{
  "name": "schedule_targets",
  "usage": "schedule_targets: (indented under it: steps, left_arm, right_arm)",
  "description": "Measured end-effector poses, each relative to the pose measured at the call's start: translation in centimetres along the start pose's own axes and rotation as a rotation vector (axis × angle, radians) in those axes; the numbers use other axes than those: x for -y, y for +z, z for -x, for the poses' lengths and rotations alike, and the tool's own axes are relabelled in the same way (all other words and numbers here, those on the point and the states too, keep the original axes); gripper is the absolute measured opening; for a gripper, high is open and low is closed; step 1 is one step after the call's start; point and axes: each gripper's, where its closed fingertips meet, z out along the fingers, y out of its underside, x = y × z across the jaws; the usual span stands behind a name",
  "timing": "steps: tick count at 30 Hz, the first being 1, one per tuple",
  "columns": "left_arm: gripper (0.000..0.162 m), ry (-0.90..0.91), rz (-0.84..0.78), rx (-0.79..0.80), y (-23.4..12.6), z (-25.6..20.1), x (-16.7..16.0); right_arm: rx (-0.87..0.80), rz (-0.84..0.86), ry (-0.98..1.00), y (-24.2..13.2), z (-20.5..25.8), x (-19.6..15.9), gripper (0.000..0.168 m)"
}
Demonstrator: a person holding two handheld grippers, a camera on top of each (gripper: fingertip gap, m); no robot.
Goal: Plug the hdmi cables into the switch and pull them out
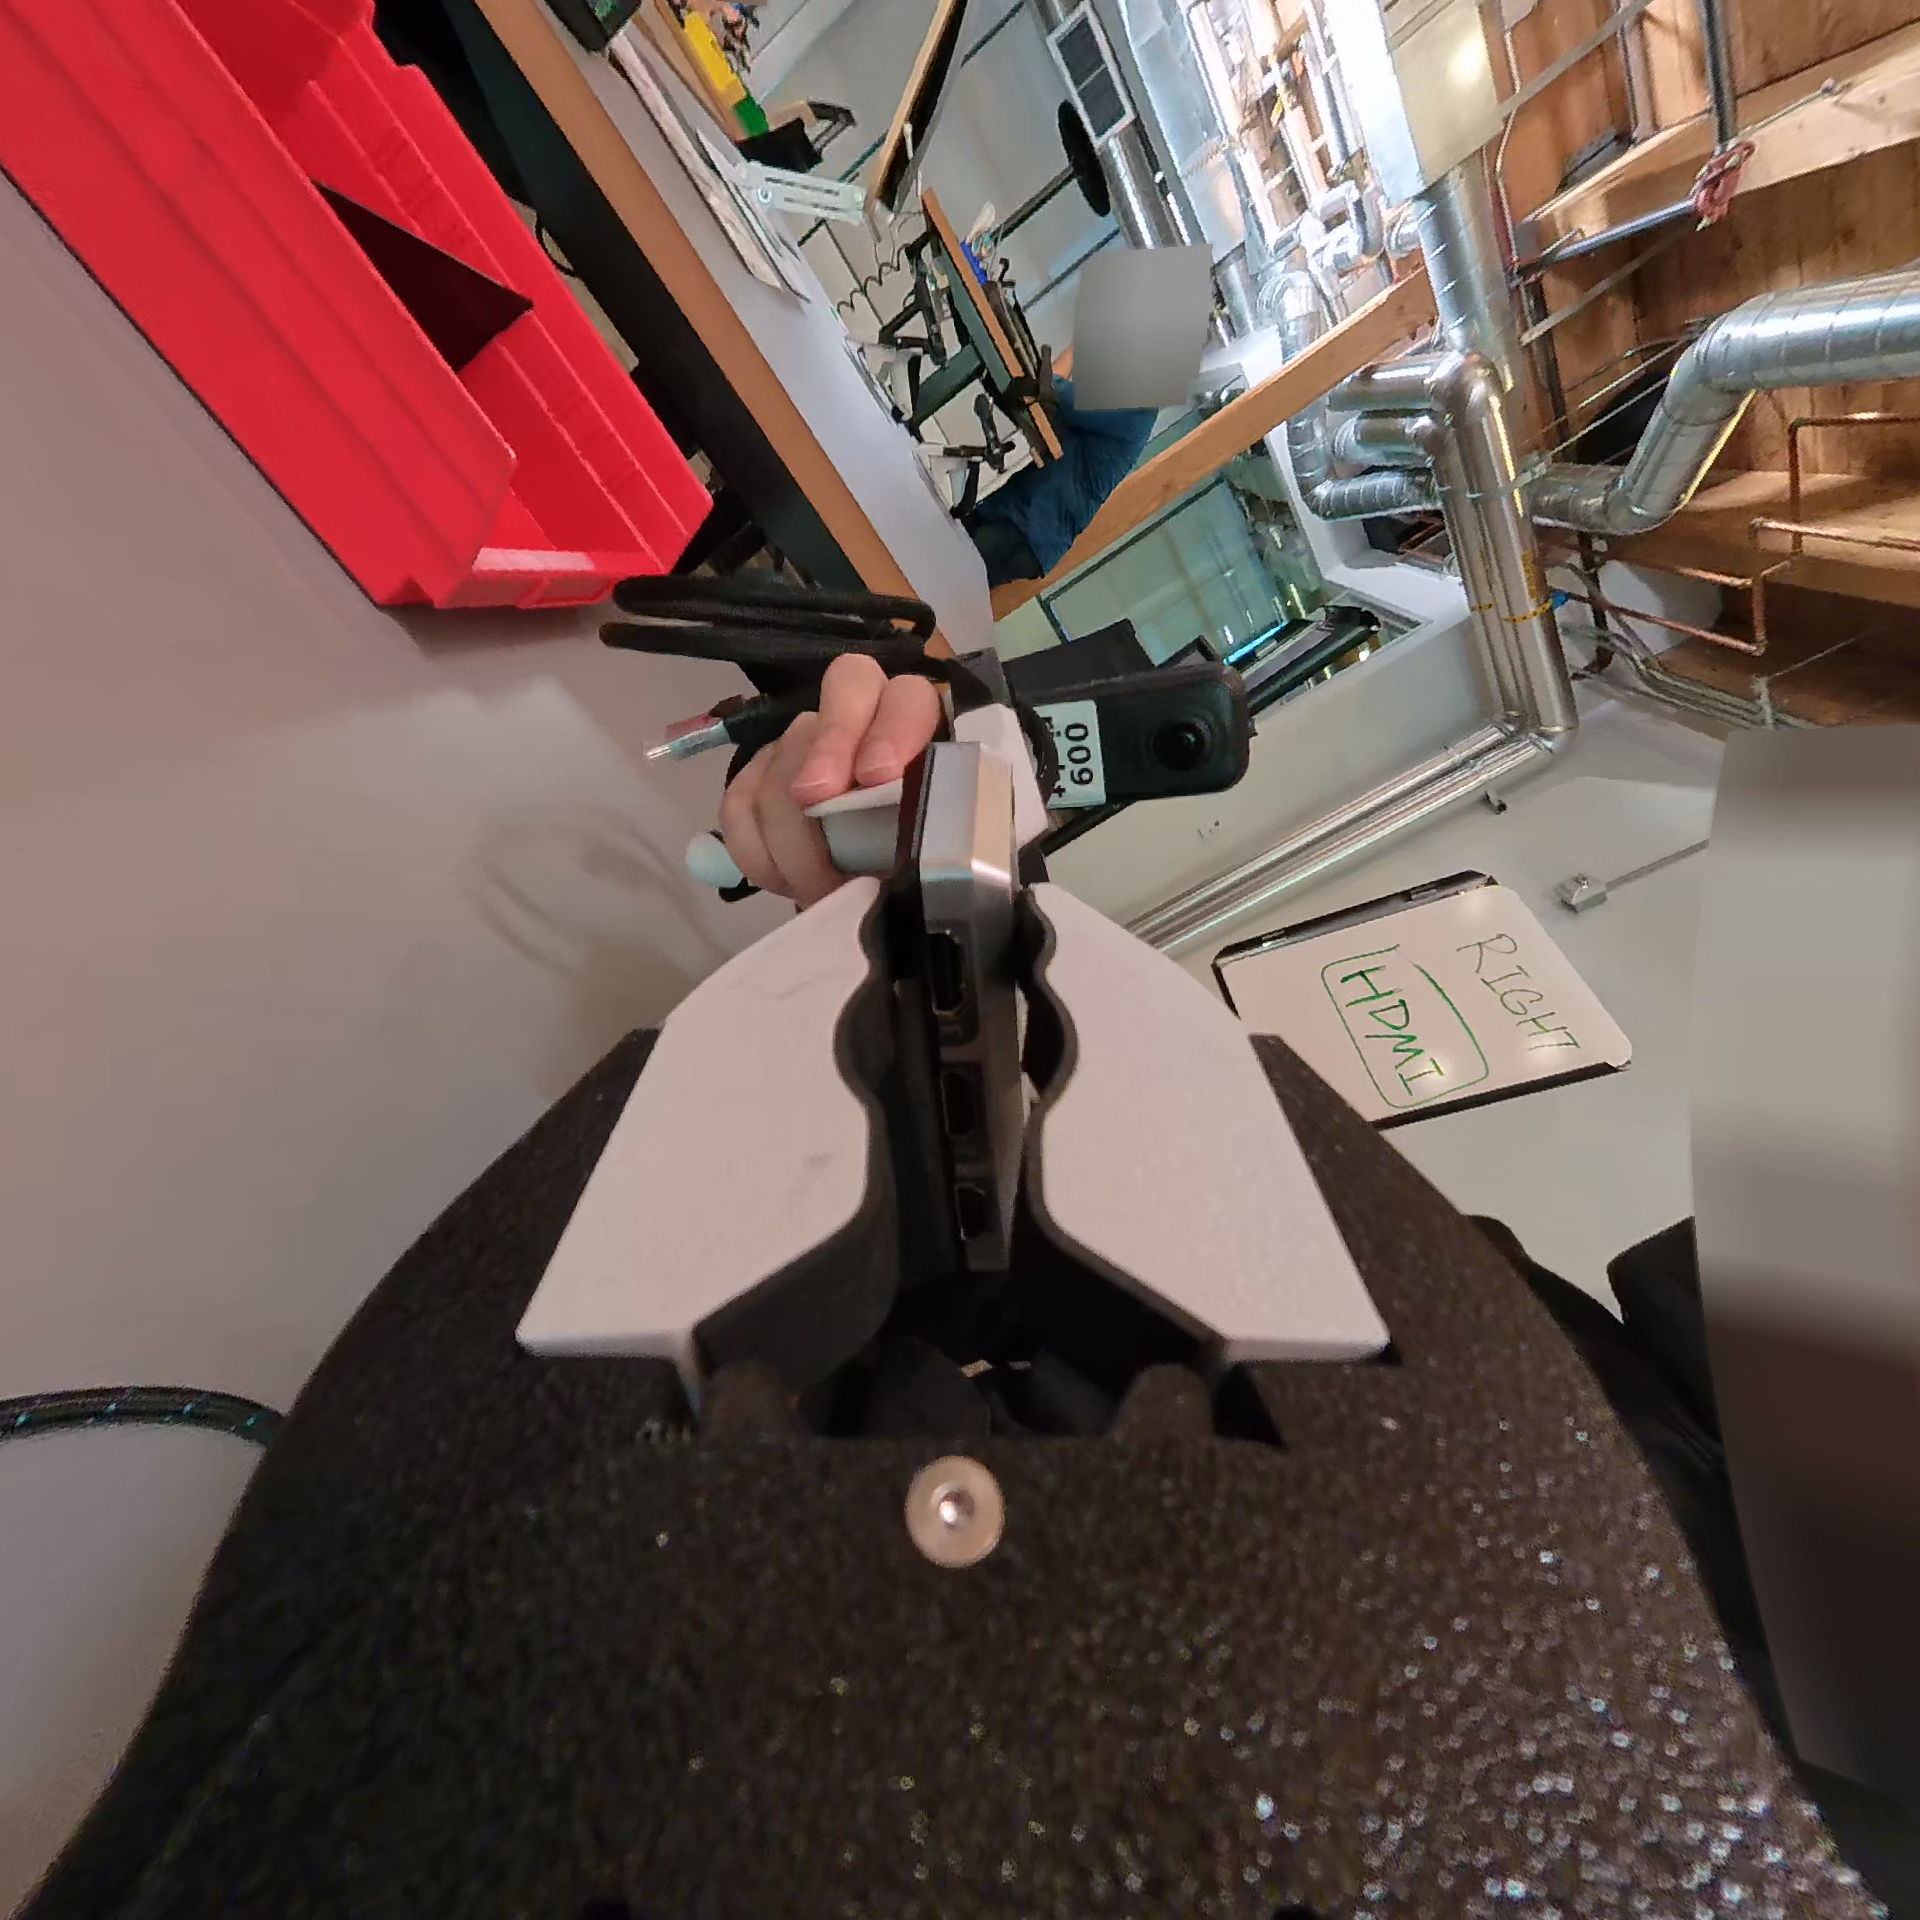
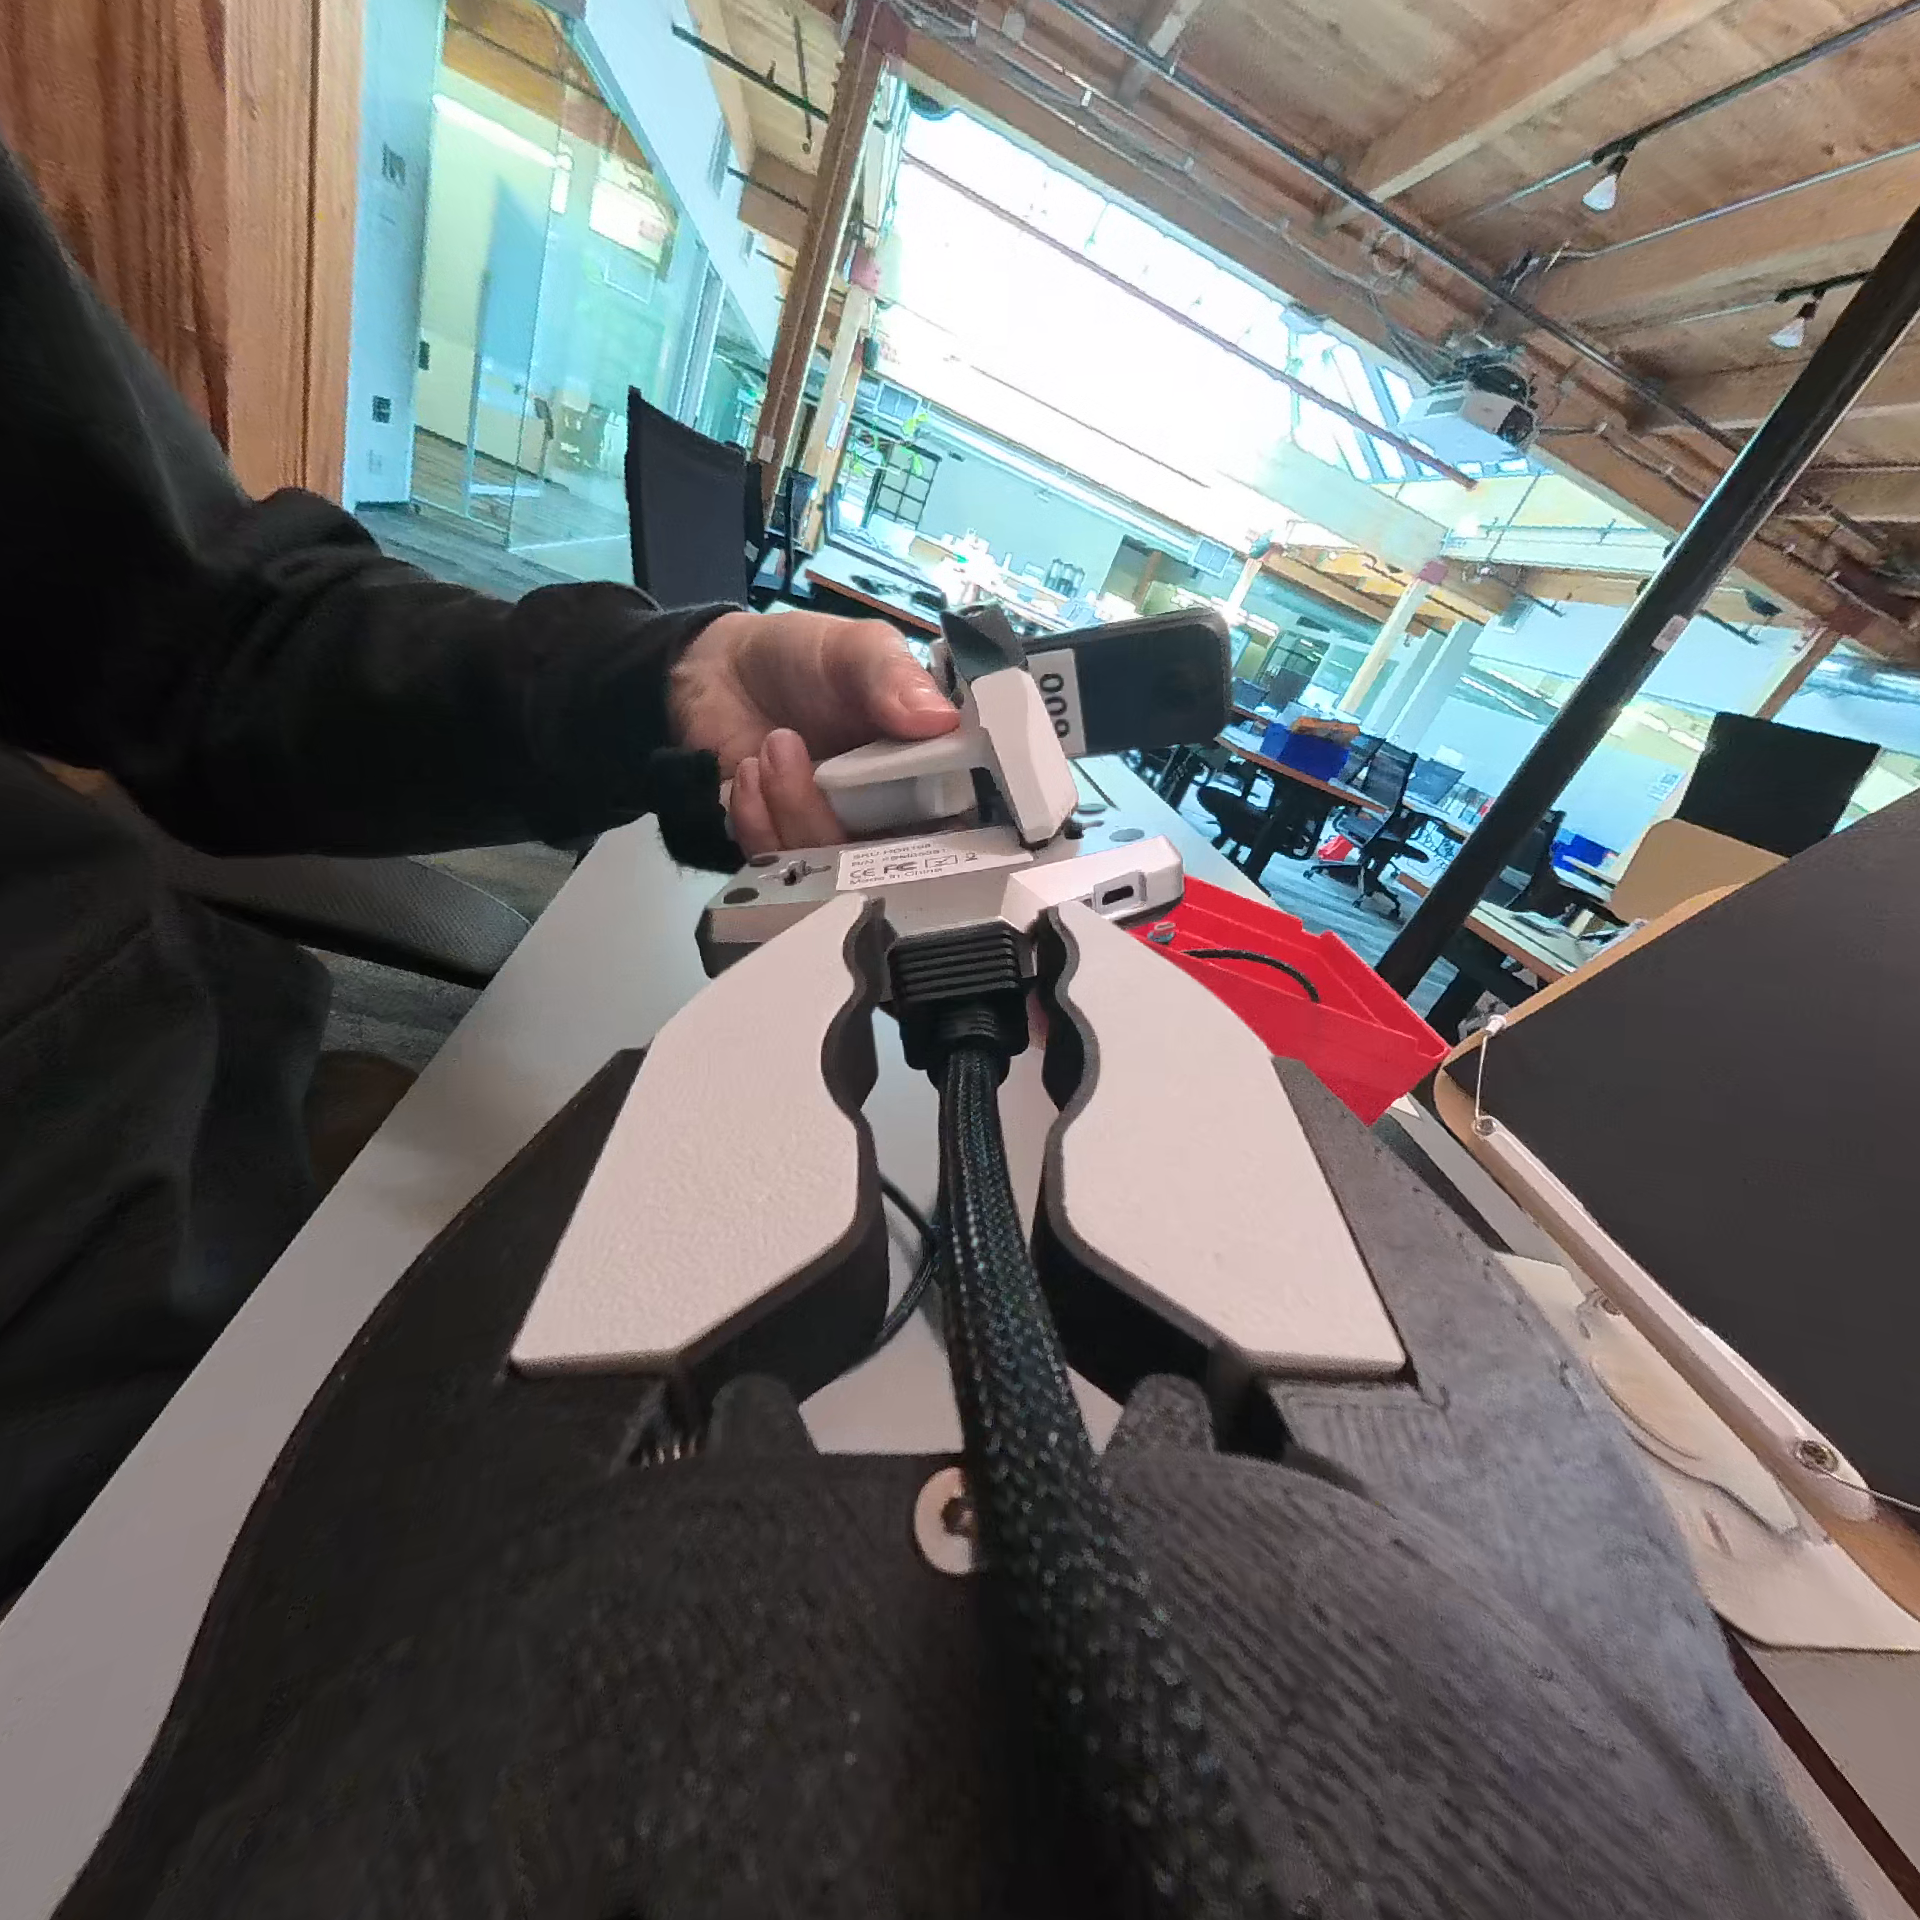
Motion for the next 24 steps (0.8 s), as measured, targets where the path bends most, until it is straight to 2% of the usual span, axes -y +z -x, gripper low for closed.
schedule_targets:
  steps: [5,8,12,15,24]
  left_arm:
    - [0.021,0.004,0.016,0.003,0.2,-0.2,0.0]
    - [0.02,0.009,0.036,0.004,0.5,-0.5,-0.1]
    - [0.021,0.0,0.03,-0.024,0.3,-1.2,0.5]
    - [0.021,-0.009,0.04,-0.034,0.5,-1.4,0.2]
    - [0.021,-0.007,0.036,-0.031,0.3,-1.5,0.1]
  right_arm:
    - [0.013,-0.02,0.028,-0.2,0.0,0.1,0.029]
    - [-0.002,-0.029,-0.086,-0.6,0.4,0.2,0.034]
    - [-0.013,0.111,-0.148,-0.5,0.4,-1.1,0.039]
    - [-0.035,0.055,-0.147,-0.4,0.1,-0.4,0.026]
    - [-0.026,0.011,-0.124,0.0,0.3,-0.2,0.031]
